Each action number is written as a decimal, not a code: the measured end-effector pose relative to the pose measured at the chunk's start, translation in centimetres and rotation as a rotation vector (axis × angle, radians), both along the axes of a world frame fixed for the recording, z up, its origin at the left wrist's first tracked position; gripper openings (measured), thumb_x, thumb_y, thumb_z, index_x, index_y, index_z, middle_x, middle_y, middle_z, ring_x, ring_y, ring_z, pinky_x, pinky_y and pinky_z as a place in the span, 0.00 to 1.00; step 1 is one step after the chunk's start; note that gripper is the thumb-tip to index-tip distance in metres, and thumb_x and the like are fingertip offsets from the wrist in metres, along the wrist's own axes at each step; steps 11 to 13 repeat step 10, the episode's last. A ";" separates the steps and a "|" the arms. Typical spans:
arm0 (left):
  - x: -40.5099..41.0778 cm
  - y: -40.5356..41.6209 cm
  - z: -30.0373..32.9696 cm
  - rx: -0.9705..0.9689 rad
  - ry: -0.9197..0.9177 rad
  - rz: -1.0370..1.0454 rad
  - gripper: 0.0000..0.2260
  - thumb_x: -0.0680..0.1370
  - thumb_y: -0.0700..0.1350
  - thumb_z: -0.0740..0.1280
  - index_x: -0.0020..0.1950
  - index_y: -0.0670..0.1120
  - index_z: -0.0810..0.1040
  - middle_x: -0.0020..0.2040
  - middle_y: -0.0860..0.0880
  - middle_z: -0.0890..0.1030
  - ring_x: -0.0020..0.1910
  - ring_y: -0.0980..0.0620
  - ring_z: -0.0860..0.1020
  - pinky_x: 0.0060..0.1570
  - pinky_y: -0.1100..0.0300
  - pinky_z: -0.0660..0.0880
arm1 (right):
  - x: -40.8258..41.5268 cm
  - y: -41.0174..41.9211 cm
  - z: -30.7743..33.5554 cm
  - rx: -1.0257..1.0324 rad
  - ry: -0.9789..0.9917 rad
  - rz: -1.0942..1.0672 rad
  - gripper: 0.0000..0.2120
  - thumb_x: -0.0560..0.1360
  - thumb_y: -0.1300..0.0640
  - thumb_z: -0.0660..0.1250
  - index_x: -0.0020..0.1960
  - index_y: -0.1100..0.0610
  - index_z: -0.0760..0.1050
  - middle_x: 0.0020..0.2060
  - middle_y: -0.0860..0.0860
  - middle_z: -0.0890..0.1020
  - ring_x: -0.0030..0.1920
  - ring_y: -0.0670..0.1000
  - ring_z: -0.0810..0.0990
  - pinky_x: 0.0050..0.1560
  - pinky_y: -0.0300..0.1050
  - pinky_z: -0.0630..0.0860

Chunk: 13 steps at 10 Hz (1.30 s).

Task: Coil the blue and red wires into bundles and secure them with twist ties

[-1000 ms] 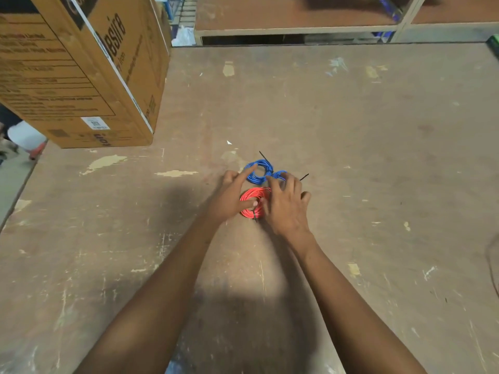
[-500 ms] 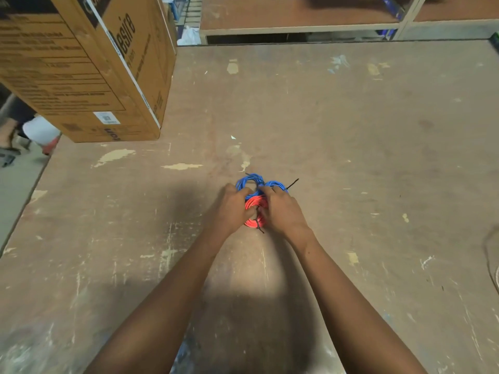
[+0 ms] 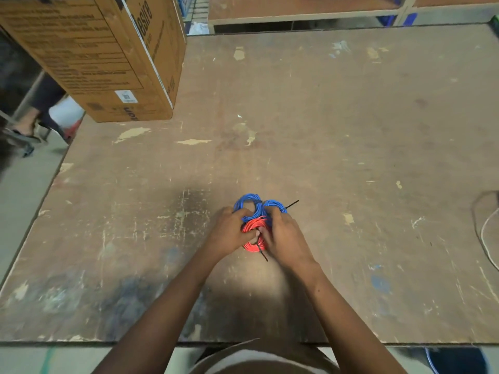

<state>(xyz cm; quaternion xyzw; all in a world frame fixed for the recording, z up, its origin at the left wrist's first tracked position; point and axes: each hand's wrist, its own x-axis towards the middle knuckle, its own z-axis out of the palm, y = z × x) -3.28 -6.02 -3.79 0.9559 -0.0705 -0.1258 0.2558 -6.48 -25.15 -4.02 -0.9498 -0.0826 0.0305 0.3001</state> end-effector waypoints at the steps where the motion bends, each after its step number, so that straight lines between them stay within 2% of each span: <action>1: -1.5 0.6 0.1 -0.110 -0.007 -0.005 0.36 0.68 0.68 0.72 0.74 0.54 0.77 0.53 0.46 0.77 0.57 0.44 0.78 0.63 0.49 0.76 | -1.1 -0.5 -0.3 0.072 -0.064 0.015 0.19 0.84 0.53 0.67 0.72 0.59 0.73 0.62 0.56 0.81 0.63 0.57 0.76 0.66 0.53 0.75; 2: -2.5 1.1 0.0 -0.181 -0.071 0.030 0.33 0.73 0.64 0.74 0.76 0.59 0.72 0.58 0.48 0.70 0.59 0.48 0.75 0.65 0.54 0.75 | -1.9 -1.1 -0.4 0.074 -0.152 -0.014 0.19 0.84 0.54 0.69 0.73 0.59 0.75 0.63 0.56 0.80 0.65 0.57 0.75 0.69 0.52 0.74; 3: -2.9 1.6 0.1 -0.334 -0.122 0.052 0.27 0.78 0.52 0.77 0.76 0.54 0.75 0.64 0.47 0.68 0.58 0.50 0.75 0.64 0.59 0.78 | -2.1 -1.3 -0.9 0.051 -0.176 -0.048 0.20 0.83 0.52 0.70 0.73 0.57 0.77 0.63 0.55 0.80 0.65 0.57 0.75 0.70 0.52 0.73; 4: -2.3 2.2 0.0 -0.392 -0.162 -0.037 0.24 0.80 0.42 0.75 0.76 0.47 0.77 0.74 0.46 0.67 0.62 0.52 0.79 0.62 0.68 0.77 | -1.7 -1.1 -1.2 -0.019 -0.113 -0.038 0.20 0.82 0.51 0.70 0.72 0.56 0.77 0.60 0.54 0.82 0.61 0.58 0.77 0.65 0.53 0.74; 5: -1.9 2.3 -0.1 -0.352 -0.164 -0.124 0.21 0.82 0.41 0.73 0.75 0.43 0.78 0.78 0.46 0.67 0.58 0.57 0.82 0.63 0.66 0.78 | -1.4 -1.2 -1.4 -0.043 -0.091 -0.023 0.20 0.81 0.52 0.70 0.71 0.55 0.77 0.57 0.54 0.82 0.58 0.59 0.78 0.62 0.51 0.72; 6: -2.2 2.4 -0.5 -0.352 -0.159 -0.133 0.17 0.83 0.43 0.72 0.72 0.45 0.80 0.78 0.46 0.66 0.59 0.59 0.82 0.65 0.65 0.77 | -1.7 -1.4 -1.1 -0.042 -0.097 -0.006 0.19 0.81 0.52 0.70 0.71 0.54 0.77 0.56 0.54 0.82 0.57 0.58 0.77 0.61 0.51 0.73; 7: -2.3 2.6 -1.3 -0.367 -0.148 -0.128 0.16 0.82 0.42 0.73 0.70 0.44 0.81 0.76 0.45 0.67 0.52 0.65 0.83 0.62 0.68 0.77 | -1.9 -1.6 -1.1 -0.061 -0.120 0.020 0.20 0.80 0.52 0.70 0.70 0.54 0.78 0.55 0.53 0.83 0.56 0.58 0.78 0.60 0.52 0.74; 8: -2.1 2.6 -1.4 -0.380 -0.125 -0.115 0.16 0.81 0.42 0.75 0.69 0.46 0.82 0.74 0.45 0.67 0.52 0.60 0.83 0.60 0.63 0.80 | -2.0 -1.6 -0.9 -0.108 -0.111 0.027 0.20 0.80 0.52 0.71 0.71 0.55 0.78 0.56 0.53 0.83 0.58 0.58 0.78 0.60 0.52 0.74; 9: -2.0 2.6 -0.5 -0.417 -0.174 -0.122 0.20 0.80 0.43 0.75 0.72 0.51 0.79 0.70 0.49 0.69 0.58 0.58 0.79 0.61 0.63 0.79 | -1.6 -1.5 -0.6 -0.105 -0.171 0.010 0.16 0.83 0.51 0.68 0.69 0.55 0.79 0.57 0.53 0.83 0.58 0.59 0.79 0.61 0.53 0.74; 10: -2.5 2.0 0.2 -0.374 -0.341 0.022 0.22 0.82 0.46 0.71 0.75 0.56 0.74 0.66 0.54 0.72 0.60 0.58 0.77 0.64 0.56 0.77 | -1.3 -1.2 0.7 -0.023 -0.223 -0.031 0.12 0.85 0.54 0.65 0.66 0.54 0.80 0.59 0.51 0.84 0.59 0.57 0.80 0.63 0.53 0.75; 13: -2.5 2.0 0.2 -0.374 -0.341 0.022 0.22 0.82 0.46 0.71 0.75 0.56 0.74 0.66 0.54 0.72 0.60 0.58 0.77 0.64 0.56 0.77 | -1.3 -1.2 0.7 -0.023 -0.223 -0.031 0.12 0.85 0.54 0.65 0.66 0.54 0.80 0.59 0.51 0.84 0.59 0.57 0.80 0.63 0.53 0.75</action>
